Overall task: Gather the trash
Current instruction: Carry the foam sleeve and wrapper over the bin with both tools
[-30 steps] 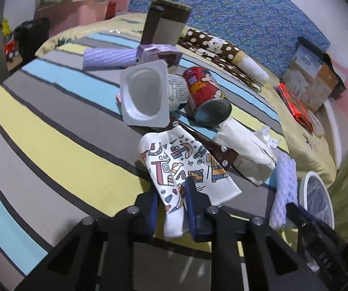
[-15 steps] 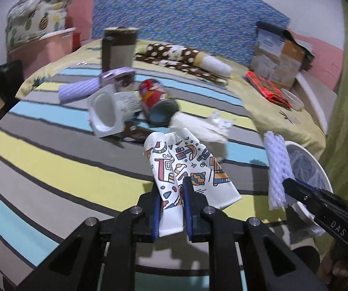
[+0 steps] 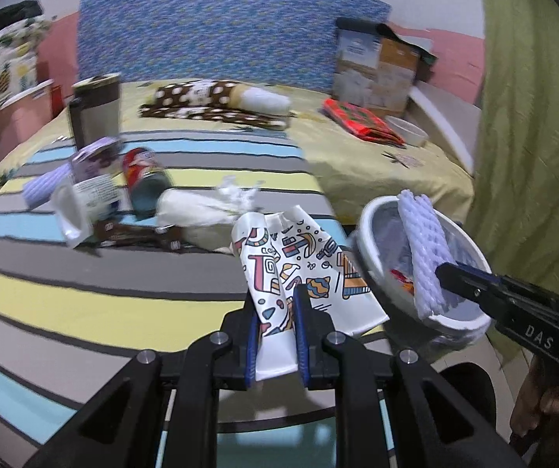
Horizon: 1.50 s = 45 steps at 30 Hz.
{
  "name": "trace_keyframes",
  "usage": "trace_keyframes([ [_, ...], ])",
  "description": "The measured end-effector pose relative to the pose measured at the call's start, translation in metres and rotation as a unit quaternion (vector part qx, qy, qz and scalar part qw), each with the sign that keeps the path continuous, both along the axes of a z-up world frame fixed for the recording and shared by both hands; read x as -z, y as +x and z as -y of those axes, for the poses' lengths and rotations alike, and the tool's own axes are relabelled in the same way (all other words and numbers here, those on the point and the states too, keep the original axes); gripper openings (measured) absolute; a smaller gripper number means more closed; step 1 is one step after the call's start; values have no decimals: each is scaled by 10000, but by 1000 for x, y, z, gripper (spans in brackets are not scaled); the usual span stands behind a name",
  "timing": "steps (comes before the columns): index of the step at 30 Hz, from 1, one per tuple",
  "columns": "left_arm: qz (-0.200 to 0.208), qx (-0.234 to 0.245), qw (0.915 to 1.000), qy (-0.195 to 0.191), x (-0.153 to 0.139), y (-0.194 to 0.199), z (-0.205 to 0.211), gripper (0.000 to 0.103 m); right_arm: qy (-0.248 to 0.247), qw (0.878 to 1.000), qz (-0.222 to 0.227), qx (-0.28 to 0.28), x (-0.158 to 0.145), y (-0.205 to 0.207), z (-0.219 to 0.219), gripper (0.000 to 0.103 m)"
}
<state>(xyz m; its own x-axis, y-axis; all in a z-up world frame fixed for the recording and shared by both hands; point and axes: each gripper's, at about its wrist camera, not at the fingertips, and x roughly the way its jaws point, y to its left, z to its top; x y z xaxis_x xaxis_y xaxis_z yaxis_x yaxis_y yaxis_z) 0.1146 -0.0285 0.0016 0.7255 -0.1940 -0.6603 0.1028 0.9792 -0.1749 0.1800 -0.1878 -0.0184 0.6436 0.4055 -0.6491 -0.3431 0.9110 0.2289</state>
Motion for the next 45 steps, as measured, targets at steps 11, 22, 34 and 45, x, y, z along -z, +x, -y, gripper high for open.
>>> trace_keyframes([
  [11,63,686,9976,86,-6,15,53,17,-89,9974,-5,721,4,-1,49,14],
  [22,81,1174,9929,170,-7,28,97,17,-235,9933,-102,1130,12,5,78,14],
  [34,-49,1544,9876,280,5,39,132,18,-345,9898,-323,1346,22,7,101,16],
  [45,-97,1767,9838,284,15,48,153,26,-336,9868,-255,1562,20,3,111,37],
])
